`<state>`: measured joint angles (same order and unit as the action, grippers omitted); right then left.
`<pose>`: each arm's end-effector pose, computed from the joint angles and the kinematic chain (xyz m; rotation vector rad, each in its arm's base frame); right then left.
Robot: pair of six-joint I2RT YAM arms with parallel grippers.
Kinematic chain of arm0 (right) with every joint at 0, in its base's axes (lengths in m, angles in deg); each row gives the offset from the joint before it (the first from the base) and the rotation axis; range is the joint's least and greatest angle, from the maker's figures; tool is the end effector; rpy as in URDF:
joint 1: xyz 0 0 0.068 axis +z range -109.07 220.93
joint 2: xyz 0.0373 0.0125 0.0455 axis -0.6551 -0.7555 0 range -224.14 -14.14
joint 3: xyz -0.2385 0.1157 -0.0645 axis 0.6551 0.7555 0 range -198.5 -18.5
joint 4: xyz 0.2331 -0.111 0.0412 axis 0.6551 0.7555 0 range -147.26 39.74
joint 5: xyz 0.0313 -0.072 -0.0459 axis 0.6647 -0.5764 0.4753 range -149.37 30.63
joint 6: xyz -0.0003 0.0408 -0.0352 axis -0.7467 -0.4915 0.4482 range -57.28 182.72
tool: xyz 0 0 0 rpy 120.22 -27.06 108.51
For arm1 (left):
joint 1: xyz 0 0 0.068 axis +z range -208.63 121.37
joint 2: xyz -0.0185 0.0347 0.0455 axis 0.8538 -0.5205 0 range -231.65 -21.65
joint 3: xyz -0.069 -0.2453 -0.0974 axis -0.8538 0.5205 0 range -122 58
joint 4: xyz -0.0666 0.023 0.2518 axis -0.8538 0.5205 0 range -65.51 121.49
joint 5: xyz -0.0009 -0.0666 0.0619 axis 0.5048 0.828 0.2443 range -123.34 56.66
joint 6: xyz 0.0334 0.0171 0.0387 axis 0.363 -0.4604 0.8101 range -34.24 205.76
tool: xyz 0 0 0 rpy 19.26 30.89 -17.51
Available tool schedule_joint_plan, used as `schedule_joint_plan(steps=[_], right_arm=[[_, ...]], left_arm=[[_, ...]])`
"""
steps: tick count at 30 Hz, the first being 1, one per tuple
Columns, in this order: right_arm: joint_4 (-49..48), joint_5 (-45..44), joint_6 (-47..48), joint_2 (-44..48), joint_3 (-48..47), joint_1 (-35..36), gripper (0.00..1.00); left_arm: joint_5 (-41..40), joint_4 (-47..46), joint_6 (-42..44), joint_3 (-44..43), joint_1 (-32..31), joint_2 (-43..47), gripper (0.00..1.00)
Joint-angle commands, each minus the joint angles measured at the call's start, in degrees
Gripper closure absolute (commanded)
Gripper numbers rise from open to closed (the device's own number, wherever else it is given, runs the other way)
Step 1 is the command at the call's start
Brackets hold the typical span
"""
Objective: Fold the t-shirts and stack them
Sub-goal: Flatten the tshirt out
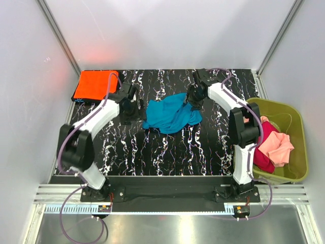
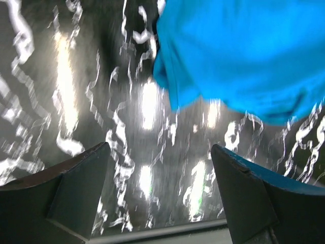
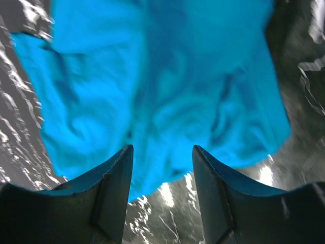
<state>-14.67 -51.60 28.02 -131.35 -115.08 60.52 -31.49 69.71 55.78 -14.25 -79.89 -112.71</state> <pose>0.4133 0.1522 0.2205 0.3172 2.7313 0.4648 0.3017 -0.1186 0.2567 -0.1975 2.7225 -0.3119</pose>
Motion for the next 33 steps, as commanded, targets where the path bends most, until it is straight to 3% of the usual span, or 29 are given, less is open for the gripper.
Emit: schedule_joint_plan(steps=[1,8,15,19,21,22,24,25,26,28,33], right_arm=[[-1.98,2.34,2.53,-2.57,-6.95,0.71,0.42],[1.09,2.16,3.58,-11.45,-17.84,0.0,0.41],[3.91,1.29,3.5,-16.3,-21.29,-1.66,0.45],[3.29,2.43,5.07,-17.17,-21.55,-2.28,0.5],[4.42,1.9,5.87,-18.14,-22.86,-2.37,0.6],[5.13,1.55,6.39,-18.23,-24.09,-2.46,0.74],[5.92,1.11,6.92,-17.19,-24.1,-2.54,0.81],[6.19,0.85,7.19,-16.39,-23.58,-2.54,0.89],[6.28,-0.03,7.28,-15.43,-23.22,-2.54,0.91],[7.15,-0.74,7.97,-12.0,-22.61,-2.54,0.98],[11.45,-3.28,9.91,-2.27,-20.59,-2.54,1.0]], left_arm=[[8.24,-6.18,0.62,-4.91,2.18,-6.81,0.14],[12.3,-6.1,0.36,-11.68,3.94,-19.3,0.14],[14.59,-6.1,0.44,-16.17,4.64,-26.08,0.19],[15.99,-7.5,0.36,-16.17,4.82,-26.71,0.33],[16.34,-7.77,0.18,-16.08,4.91,-26.62,0.42],[16.35,-7.86,0.09,-16.08,5.0,-26.1,0.54],[16.43,-8.12,0.09,-15.91,5.0,-25.04,0.66],[16.26,-8.3,0.09,-15.73,5.08,-23.56,0.71],[15.91,-8.3,0.18,-15.64,5.08,-22.59,0.85],[13.98,-7.77,0.18,-15.03,5.08,-20.13,1.0],[6.36,-6.63,-0.08,-11.78,5.08,-6.51,1.0]])
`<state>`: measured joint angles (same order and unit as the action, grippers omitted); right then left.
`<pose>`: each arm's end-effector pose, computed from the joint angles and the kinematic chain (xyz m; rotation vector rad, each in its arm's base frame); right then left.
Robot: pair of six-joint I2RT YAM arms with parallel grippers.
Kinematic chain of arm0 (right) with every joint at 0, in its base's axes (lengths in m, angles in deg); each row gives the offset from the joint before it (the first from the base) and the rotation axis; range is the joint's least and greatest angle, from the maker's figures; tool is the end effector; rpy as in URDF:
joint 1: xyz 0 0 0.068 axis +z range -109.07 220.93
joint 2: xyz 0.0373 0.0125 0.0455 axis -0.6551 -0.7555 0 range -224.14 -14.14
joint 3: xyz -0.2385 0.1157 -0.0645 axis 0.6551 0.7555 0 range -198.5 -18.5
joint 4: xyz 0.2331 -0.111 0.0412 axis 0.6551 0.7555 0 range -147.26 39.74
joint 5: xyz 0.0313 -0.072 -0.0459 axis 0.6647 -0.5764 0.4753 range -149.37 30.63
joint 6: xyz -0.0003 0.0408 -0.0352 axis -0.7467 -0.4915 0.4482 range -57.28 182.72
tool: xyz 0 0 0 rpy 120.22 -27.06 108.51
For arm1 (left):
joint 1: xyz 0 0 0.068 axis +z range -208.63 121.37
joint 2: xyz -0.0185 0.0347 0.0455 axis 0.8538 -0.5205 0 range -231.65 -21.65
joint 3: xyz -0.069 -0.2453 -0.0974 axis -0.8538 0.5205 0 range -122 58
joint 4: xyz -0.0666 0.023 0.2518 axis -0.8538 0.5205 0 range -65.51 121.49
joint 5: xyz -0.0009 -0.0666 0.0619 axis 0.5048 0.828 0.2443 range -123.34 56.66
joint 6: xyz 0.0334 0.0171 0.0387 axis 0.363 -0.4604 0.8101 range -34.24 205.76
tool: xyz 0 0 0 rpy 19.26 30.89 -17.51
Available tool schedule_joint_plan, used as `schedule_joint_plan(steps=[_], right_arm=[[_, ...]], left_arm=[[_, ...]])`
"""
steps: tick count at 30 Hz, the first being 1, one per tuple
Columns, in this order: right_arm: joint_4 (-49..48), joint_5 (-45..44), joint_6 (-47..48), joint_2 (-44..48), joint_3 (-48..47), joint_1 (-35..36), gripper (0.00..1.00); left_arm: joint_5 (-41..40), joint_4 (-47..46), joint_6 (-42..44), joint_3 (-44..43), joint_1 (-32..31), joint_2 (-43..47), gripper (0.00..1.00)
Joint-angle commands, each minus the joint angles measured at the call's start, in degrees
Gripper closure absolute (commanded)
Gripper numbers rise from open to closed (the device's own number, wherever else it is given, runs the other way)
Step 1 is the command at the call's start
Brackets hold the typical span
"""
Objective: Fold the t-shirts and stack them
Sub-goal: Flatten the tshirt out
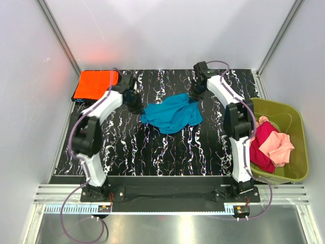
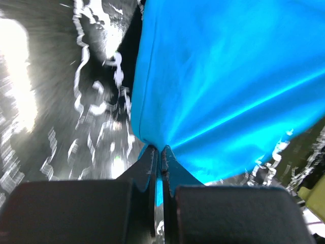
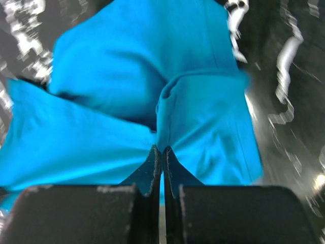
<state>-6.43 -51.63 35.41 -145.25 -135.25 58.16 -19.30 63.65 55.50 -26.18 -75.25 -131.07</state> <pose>0.4682 0.1502 0.2106 0.2016 2.7564 0.4034 0.3826 -0.1232 0.2144 -0.2525 2.7633 -0.5641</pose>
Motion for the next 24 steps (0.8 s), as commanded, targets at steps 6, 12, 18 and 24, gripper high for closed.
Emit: schedule_joint_plan(steps=[6,12,18,24], right_arm=[[6.12,-8.96,4.11,27.01,6.96,-0.18,1.0],[9.28,-11.53,4.99,41.08,11.54,-0.18,1.0],[9.65,-8.11,3.41,53.91,11.01,-0.18,1.0],[1.13,1.74,1.74,53.69,11.72,-0.1,1.0]], left_arm=[[-15.51,1.97,-0.5,6.57,0.27,35.54,1.0],[-18.44,7.33,-2.17,11.32,0.19,52.98,1.0],[-9.59,8.31,-3.58,12.99,0.01,64.77,1.0],[-8.85,9.8,-3.23,13.08,-0.08,64.26,1.0]])
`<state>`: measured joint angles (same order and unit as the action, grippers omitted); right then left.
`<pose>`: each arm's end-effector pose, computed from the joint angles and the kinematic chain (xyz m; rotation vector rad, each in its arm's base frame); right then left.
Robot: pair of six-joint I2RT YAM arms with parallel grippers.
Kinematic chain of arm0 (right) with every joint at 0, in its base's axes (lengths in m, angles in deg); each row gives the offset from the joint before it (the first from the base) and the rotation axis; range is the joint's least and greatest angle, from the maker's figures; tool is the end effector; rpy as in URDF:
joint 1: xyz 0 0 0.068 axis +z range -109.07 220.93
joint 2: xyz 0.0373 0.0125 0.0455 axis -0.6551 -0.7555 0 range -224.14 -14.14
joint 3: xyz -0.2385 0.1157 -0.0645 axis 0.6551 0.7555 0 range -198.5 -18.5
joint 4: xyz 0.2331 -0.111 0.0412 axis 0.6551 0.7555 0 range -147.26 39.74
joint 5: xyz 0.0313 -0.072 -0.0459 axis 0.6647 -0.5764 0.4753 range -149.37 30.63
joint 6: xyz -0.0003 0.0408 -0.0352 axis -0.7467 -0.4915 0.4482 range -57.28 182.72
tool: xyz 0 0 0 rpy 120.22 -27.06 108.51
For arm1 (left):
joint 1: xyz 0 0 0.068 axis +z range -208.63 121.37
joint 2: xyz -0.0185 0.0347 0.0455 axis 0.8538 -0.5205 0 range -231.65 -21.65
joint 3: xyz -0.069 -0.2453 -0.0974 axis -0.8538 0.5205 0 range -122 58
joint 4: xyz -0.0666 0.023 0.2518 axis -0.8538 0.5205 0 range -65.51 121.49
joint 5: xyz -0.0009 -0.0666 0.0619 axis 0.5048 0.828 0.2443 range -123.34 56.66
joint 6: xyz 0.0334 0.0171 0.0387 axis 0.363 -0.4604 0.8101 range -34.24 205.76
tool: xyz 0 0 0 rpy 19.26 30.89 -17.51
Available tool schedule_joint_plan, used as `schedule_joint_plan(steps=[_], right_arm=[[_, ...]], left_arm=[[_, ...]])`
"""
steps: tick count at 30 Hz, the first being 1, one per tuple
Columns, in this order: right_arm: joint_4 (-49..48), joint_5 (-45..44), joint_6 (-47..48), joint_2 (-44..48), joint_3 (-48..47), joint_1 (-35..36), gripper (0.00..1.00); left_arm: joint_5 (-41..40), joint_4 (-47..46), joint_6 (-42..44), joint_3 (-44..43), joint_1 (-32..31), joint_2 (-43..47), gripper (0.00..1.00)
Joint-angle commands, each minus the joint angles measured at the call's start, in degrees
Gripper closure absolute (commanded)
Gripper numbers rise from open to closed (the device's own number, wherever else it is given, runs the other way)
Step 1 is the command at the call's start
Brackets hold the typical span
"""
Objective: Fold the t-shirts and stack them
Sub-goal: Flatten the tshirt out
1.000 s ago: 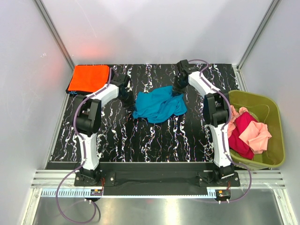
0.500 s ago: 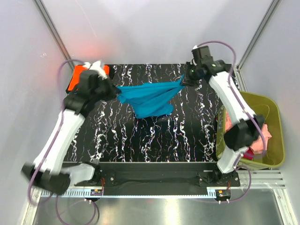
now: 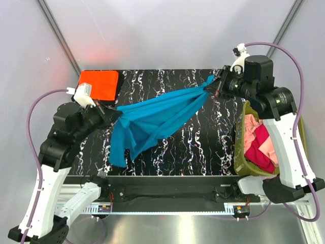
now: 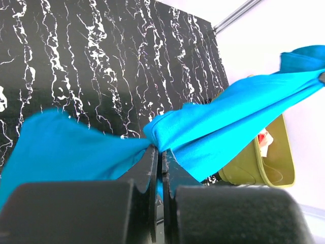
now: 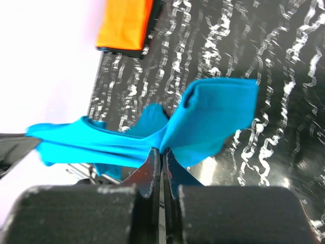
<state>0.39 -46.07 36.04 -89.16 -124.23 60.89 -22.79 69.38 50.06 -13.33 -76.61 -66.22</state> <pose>0.2121 0.0857 0.4960 -0.0271 2.1100 0.7366 0.1190 -0.0455 0.4287 -0.1724 1.9570 -0.8030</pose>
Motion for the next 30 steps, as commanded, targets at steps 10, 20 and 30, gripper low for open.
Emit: schedule_joint_plan(steps=[10,20,30], right_arm=[[-3.78,-3.55,0.04,-12.6,-16.41,-2.92,1.0],[-0.79,-1.35,-1.27,2.58,1.39,-3.0,1.0],[2.82,5.42,-10.14,15.69,14.83,-2.74,1.0]], left_arm=[[-9.4,7.06,8.45,-10.4,1.28,-14.13,1.0],[-14.5,9.87,10.82,-17.44,1.37,-11.77,1.0],[-14.06,7.86,14.97,-21.66,1.28,0.98,0.95]])
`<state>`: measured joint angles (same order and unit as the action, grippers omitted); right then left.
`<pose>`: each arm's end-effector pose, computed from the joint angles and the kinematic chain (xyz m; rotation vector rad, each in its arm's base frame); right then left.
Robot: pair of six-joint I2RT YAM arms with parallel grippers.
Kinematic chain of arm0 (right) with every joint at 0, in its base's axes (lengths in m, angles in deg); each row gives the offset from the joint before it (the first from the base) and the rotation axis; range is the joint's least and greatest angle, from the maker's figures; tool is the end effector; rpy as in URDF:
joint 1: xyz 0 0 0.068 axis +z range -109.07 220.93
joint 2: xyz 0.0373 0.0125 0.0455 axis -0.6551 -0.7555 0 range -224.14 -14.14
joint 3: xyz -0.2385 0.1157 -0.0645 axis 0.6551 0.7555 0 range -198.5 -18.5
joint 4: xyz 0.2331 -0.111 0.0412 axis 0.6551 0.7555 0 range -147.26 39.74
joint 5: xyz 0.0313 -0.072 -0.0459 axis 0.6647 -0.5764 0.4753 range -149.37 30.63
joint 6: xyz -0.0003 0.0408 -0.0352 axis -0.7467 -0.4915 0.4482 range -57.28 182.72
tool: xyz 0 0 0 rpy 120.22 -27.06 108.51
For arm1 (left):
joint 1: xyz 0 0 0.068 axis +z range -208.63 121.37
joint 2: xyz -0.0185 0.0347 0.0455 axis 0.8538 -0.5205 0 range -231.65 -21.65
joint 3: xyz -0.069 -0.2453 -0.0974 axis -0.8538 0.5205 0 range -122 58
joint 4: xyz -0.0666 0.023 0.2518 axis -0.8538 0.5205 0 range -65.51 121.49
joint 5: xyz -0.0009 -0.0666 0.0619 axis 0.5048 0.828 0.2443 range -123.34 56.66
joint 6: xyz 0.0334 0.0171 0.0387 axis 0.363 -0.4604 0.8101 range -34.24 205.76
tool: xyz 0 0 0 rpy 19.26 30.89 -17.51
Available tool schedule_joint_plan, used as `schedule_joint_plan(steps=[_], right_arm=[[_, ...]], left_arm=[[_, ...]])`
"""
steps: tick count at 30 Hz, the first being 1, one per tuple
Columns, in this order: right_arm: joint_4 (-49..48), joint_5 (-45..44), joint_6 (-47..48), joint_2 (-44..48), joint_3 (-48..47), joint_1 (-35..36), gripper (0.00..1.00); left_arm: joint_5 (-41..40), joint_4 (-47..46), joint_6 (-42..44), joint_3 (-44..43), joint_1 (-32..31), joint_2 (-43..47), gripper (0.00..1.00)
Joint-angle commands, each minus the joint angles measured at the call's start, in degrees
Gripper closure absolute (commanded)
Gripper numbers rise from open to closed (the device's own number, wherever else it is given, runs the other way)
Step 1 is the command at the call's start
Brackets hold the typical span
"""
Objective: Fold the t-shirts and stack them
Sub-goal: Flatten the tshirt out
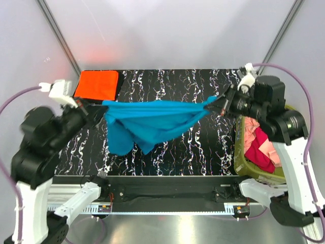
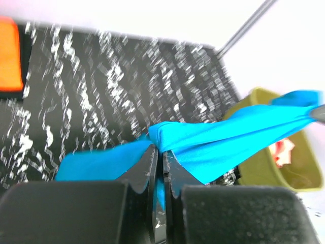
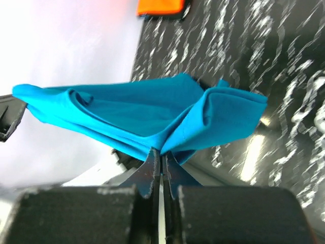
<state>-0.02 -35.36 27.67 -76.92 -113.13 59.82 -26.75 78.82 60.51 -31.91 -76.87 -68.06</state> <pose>0.1580 0.0694 0.4828 0.0155 2.1238 1.0026 0.0764 -0.0295 0.4963 -0.0247 1.8043 -0.6486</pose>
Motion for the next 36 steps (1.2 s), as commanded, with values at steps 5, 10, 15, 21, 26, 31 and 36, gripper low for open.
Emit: schedule_joint_plan(steps=[5,10,15,21,26,31,36], right_arm=[[7.36,-8.09,-2.39,6.18,8.49,-1.76,1.0],[9.56,-16.34,-0.46,4.87,14.37,-1.76,1.0],[7.81,-22.52,-0.2,1.44,24.12,-1.76,1.0],[7.8,-27.34,1.03,-6.9,25.47,-2.02,0.95],[10.1,-30.87,2.87,-13.41,23.17,-2.55,0.48],[4.83,-26.04,5.77,-18.14,22.12,-2.46,0.29],[1.75,-24.71,8.07,-24.57,15.28,-2.55,0.28]], left_arm=[[-2.66,-9.47,3.99,-1.33,1.54,-4.44,0.98],[6.93,-16.61,5.13,-1.58,1.54,-19.04,0.98],[13.19,-19.08,3.9,-8.84,0.93,-45.39,0.98],[-4.73,9.09,3.11,-50.2,-0.13,-80.82,0.54],[-8.96,5.82,3.46,-37.23,0.13,-70.65,0.07],[-7.56,-5.79,5.92,-4.35,-0.04,-50.29,0.12],[-3.68,-9.14,4.7,18.06,-4.34,-38.06,0.23]])
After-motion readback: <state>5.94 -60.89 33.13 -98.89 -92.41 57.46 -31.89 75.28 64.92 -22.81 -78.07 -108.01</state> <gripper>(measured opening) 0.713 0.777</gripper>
